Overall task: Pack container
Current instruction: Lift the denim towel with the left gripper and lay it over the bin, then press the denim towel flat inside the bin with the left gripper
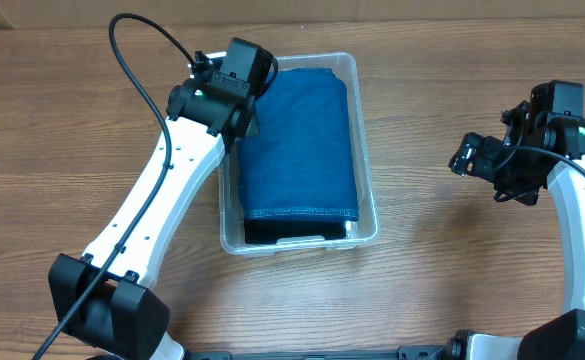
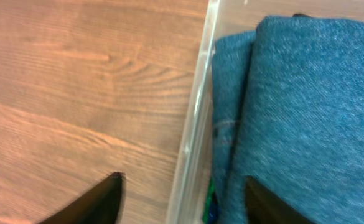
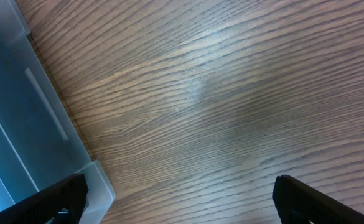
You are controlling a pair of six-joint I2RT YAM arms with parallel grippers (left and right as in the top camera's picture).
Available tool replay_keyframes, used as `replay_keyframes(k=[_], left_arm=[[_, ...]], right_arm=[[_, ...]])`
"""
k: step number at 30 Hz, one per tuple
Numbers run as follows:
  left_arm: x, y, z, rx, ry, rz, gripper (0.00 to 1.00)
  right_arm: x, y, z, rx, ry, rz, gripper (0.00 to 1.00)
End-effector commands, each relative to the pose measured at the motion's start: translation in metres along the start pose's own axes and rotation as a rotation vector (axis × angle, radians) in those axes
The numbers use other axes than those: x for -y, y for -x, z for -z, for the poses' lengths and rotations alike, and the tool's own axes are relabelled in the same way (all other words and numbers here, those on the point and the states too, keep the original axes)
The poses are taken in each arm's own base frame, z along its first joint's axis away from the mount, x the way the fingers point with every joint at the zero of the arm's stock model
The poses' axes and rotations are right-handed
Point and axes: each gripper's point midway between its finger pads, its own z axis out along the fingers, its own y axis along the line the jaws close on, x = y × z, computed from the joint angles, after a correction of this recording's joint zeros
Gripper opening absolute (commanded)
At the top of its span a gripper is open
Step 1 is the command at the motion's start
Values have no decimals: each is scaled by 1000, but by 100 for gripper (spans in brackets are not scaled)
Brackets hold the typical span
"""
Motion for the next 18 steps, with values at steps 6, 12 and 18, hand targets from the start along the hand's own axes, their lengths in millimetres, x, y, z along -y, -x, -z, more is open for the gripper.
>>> replay_keyframes(k=[6,12,18], left_arm=[[92,48,59,311,-245,-347,4],[85,70,51,423,-61,-797,4],[93,61,2,350,123,-1186,4]], right_arm=[[-2,1,0,4,9,7,100],[-2,1,0,3,9,6,100],[-2,1,0,1,9,6,100]])
